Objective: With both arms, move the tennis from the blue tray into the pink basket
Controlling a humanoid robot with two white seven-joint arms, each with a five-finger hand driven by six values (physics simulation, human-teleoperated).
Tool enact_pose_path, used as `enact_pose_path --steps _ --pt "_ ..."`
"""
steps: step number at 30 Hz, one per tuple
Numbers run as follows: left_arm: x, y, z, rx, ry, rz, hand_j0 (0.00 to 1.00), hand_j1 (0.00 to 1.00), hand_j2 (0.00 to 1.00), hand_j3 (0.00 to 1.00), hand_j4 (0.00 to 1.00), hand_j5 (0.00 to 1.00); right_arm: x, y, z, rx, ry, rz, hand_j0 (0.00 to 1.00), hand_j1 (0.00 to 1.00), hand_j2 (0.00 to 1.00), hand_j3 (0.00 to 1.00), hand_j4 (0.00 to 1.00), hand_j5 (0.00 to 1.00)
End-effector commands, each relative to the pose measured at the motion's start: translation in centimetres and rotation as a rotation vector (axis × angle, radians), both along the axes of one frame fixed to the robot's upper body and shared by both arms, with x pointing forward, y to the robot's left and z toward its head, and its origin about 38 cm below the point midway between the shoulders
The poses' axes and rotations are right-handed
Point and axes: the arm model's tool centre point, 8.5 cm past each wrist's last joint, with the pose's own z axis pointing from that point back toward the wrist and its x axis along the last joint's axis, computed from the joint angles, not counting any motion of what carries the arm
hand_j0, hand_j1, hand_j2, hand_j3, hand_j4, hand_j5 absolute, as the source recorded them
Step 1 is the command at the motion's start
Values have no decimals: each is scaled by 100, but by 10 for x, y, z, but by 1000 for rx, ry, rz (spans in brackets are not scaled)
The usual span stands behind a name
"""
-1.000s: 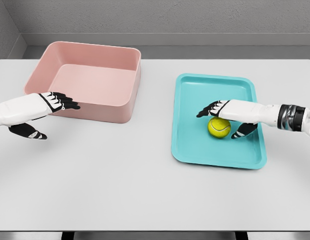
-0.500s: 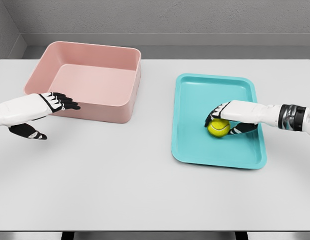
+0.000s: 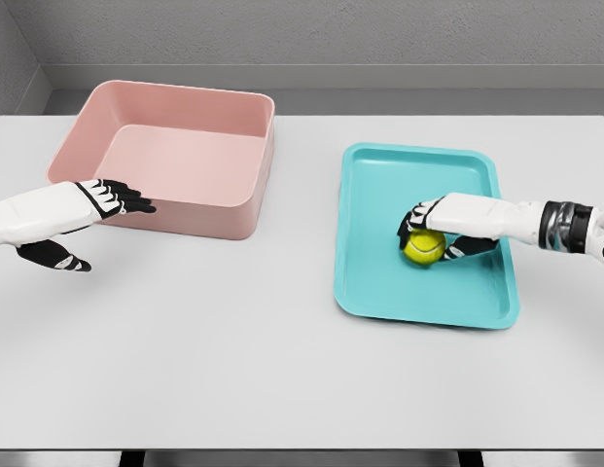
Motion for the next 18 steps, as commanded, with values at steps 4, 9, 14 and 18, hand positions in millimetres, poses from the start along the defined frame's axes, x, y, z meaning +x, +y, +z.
enact_pose_path --steps 4,9,14,18 --pt "0 1 2 -7 -2 4 100 100 100 100 100 100 2 9 13 39 -28 15 50 50 50 50 50 50" --pt "0 1 1 -7 0 4 100 100 100 100 100 100 0 22 25 80 -42 48 50 50 50 50 50 50" --pt "0 1 2 -4 -2 5 100 100 100 100 100 100 2 32 26 101 -44 62 50 50 50 50 50 50" --pt "0 2 2 -5 -2 6 100 100 100 100 100 100 4 36 30 107 -54 72 50 50 50 50 50 50"
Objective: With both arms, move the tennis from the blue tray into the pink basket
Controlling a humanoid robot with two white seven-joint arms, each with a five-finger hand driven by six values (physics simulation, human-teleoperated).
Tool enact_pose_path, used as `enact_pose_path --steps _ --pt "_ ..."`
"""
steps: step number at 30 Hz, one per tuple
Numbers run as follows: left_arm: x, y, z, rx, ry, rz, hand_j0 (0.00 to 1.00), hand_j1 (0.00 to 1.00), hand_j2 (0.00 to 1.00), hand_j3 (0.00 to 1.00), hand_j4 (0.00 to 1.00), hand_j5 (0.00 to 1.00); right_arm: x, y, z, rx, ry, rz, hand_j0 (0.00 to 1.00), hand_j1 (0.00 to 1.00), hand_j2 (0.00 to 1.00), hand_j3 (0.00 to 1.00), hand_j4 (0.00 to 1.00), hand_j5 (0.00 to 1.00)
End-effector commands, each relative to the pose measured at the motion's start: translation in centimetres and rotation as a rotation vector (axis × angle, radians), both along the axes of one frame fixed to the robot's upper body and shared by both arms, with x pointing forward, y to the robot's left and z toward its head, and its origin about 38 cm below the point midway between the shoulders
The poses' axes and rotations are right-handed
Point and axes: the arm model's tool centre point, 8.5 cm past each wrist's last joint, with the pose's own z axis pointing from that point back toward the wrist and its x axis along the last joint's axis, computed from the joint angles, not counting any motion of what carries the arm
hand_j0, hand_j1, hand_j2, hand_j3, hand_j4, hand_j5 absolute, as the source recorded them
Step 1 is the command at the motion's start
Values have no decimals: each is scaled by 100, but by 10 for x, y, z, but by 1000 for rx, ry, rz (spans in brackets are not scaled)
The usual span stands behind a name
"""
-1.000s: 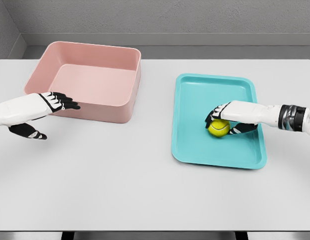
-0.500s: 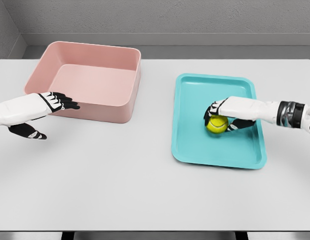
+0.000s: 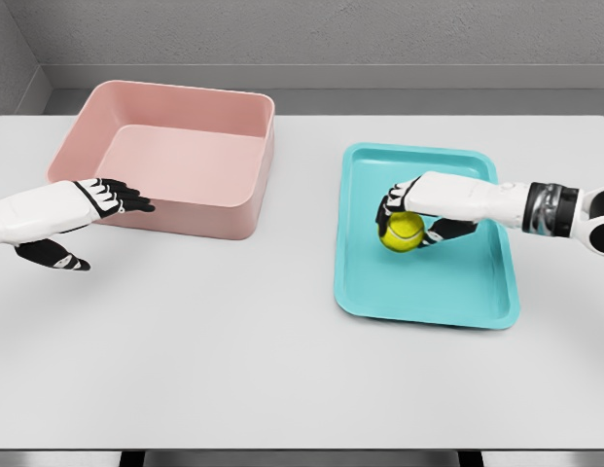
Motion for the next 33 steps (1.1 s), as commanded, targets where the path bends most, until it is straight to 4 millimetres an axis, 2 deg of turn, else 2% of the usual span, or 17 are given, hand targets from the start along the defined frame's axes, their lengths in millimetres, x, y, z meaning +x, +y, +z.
enact_pose_path --steps 1,13,20,27,33 --pt "0 1 1 -5 1 5 100 100 100 100 100 100 0 5 1 16 2 7 50 50 50 50 50 50" --pt "0 1 2 -8 -3 4 100 100 100 100 100 100 -1 25 14 47 -31 57 50 50 50 50 50 50" --pt "-1 2 0 -6 1 8 100 100 100 100 100 100 4 45 25 74 -59 91 50 50 50 50 50 50" --pt "-4 1 -1 -11 3 2 100 100 100 100 100 100 4 66 25 104 -56 126 50 50 50 50 50 50" --pt "-6 9 11 11 -18 14 100 100 100 100 100 100 3 81 25 123 -56 152 50 50 50 50 50 50"
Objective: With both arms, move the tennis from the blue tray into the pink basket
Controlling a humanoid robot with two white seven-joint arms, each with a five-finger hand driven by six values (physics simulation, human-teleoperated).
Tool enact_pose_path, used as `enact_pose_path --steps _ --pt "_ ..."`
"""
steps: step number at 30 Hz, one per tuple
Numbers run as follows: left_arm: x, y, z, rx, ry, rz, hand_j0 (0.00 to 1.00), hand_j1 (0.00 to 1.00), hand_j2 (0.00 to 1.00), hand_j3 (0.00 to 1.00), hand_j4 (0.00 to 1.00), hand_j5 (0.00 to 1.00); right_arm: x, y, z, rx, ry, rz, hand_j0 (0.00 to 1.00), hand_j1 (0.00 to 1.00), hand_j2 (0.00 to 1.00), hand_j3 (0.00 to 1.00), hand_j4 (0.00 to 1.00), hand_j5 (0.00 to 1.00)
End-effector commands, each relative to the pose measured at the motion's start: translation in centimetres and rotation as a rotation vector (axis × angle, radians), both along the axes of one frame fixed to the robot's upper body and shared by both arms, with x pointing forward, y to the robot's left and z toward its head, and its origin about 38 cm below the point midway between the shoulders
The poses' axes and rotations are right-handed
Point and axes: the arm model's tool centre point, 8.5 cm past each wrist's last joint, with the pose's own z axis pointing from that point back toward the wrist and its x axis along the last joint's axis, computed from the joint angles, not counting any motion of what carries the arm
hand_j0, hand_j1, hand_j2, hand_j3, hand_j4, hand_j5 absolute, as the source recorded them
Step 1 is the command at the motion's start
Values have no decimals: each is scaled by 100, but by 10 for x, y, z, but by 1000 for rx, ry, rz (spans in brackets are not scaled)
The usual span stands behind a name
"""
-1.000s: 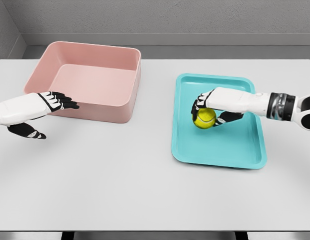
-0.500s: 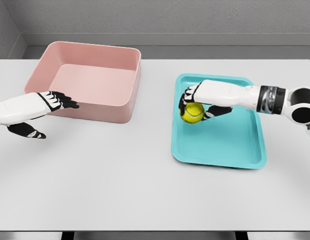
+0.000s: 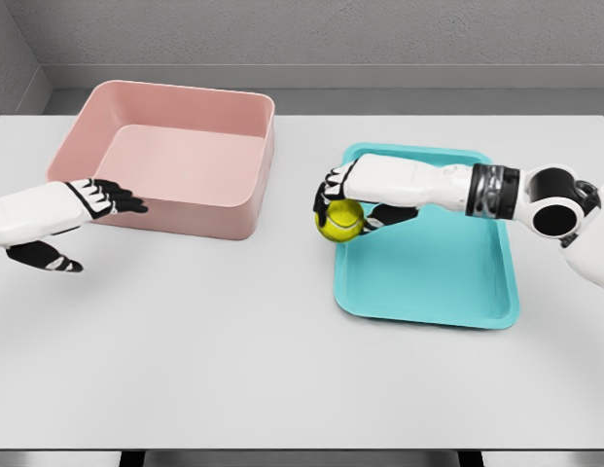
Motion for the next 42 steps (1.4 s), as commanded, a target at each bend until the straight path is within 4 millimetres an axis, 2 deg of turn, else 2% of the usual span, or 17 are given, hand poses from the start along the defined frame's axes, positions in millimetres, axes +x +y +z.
enact_pose_path --steps 1,3,6,18,19,23,27,34,36,38,42 --pt "0 2 5 0 -8 5 100 100 100 100 100 100 -1 7 0 14 6 11 50 50 50 50 50 50" --pt "-1 0 5 -2 -7 0 100 100 100 100 100 100 -1 8 1 16 4 13 50 50 50 50 50 50" --pt "-4 0 -1 -4 7 -2 100 100 100 100 100 100 -2 18 -2 24 11 32 50 50 50 50 50 50" --pt "-4 0 -1 -6 10 0 100 100 100 100 100 100 -11 60 -9 53 28 113 50 50 50 50 50 50" --pt "-4 0 -1 -6 10 0 100 100 100 100 100 100 -14 68 -13 52 36 132 50 50 50 50 50 50" --pt "-4 0 -2 -6 11 -1 100 100 100 100 100 100 -23 81 -24 33 62 169 50 50 50 50 50 50" --pt "-4 0 -2 -6 13 0 100 100 100 100 100 100 -35 86 -32 19 74 205 50 50 50 50 50 50" --pt "-4 0 -2 -6 11 0 100 100 100 100 100 100 -37 86 -44 -5 84 201 50 50 50 50 50 50" --pt "-4 0 -2 -13 14 0 100 100 100 100 100 100 -35 84 -41 -6 76 196 58 58 58 58 58 58" --pt "-4 -1 -2 -16 15 -2 100 100 100 100 100 100 -32 82 -39 -3 73 187 73 73 73 73 73 73" --pt "-4 -3 -3 -21 15 -5 100 100 100 100 100 100 -32 83 -39 -2 73 188 75 75 75 75 75 75"
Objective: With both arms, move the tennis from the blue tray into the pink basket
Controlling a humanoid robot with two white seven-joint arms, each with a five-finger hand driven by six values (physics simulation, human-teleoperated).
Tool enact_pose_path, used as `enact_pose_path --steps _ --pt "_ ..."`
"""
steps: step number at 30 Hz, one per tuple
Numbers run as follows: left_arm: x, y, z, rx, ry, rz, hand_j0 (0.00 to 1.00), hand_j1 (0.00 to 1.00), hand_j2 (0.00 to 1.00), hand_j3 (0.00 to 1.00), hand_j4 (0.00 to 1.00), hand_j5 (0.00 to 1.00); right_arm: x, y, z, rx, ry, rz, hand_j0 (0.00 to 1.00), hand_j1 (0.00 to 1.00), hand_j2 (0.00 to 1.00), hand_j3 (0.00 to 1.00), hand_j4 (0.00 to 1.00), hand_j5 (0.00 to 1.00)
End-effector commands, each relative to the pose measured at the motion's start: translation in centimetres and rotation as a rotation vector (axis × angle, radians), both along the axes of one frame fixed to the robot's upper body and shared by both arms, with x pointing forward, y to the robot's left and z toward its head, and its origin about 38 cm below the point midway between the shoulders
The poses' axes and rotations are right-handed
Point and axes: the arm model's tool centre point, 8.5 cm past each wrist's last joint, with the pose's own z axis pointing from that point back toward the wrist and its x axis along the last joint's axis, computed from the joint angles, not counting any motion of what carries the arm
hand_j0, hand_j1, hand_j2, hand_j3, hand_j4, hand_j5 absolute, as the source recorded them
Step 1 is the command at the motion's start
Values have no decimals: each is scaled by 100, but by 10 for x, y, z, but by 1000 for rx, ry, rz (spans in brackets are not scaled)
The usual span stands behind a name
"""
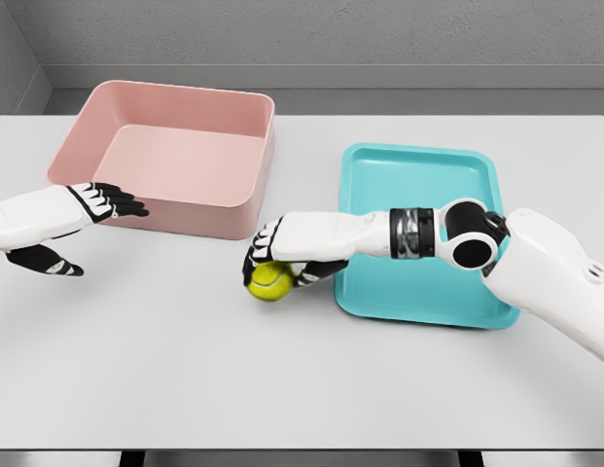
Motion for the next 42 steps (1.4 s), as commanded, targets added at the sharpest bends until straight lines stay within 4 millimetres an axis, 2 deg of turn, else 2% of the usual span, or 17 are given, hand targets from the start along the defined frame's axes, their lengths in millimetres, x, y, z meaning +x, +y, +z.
enact_pose_path --steps 1,12,15,16,19,20,21,23,24,25,26,28,31,35,42 --pt "0 -2 0 -10 2 0 100 100 100 100 100 100 1 0 1 7 4 -4 75 75 75 75 75 75" --pt "2 -12 4 -50 -7 -19 100 100 100 100 100 100 2 -5 2 -2 1 -11 74 74 74 74 74 74" --pt "6 -25 3 -84 -17 -40 100 100 100 100 100 100 13 -17 20 30 -36 -52 74 74 74 74 74 74" --pt "7 -27 3 -92 -20 -42 100 100 100 100 100 100 20 -29 35 55 -63 -86 74 74 74 74 74 74" --pt "15 -46 7 -138 -45 -73 100 100 100 100 100 100 29 -57 56 60 -113 -143 74 74 74 74 74 74" --pt "18 -52 10 -152 -57 -86 100 100 100 100 100 100 34 -80 70 65 -144 -192 74 74 74 74 74 74" --pt "20 -55 15 -156 -69 -92 100 100 100 100 100 100 35 -97 73 45 -151 -220 76 76 76 76 76 76" --pt "20 -67 17 -169 -80 -124 100 100 100 100 100 100 37 -138 82 0 -170 -295 83 83 83 83 83 83" --pt "22 -76 20 -178 -92 -143 100 100 100 100 100 100 36 -157 87 -18 -173 -329 94 94 94 94 94 94" --pt "22 -79 22 -176 -97 -153 100 100 100 100 100 100 36 -172 92 -21 -184 -359 100 100 100 100 100 100" --pt "22 -83 23 -177 -102 -164 100 100 100 100 100 100 34 -186 95 -37 -191 -385 100 100 100 100 100 100" --pt "22 -90 24 -165 -120 -184 100 100 100 100 100 100 32 -196 95 -57 -192 -400 100 100 100 100 100 100" --pt "25 -120 19 -131 -99 -274 100 100 100 100 100 100 27 -207 86 -82 -171 -419 100 100 100 100 100 100" --pt "25 -131 14 -88 -90 -316 100 100 100 100 100 100 28 -218 81 -97 -157 -447 100 100 100 100 100 100" --pt "16 -168 -12 -64 -1 -428 100 100 100 100 100 100 30 -243 73 -125 -134 -513 100 100 100 100 100 100"
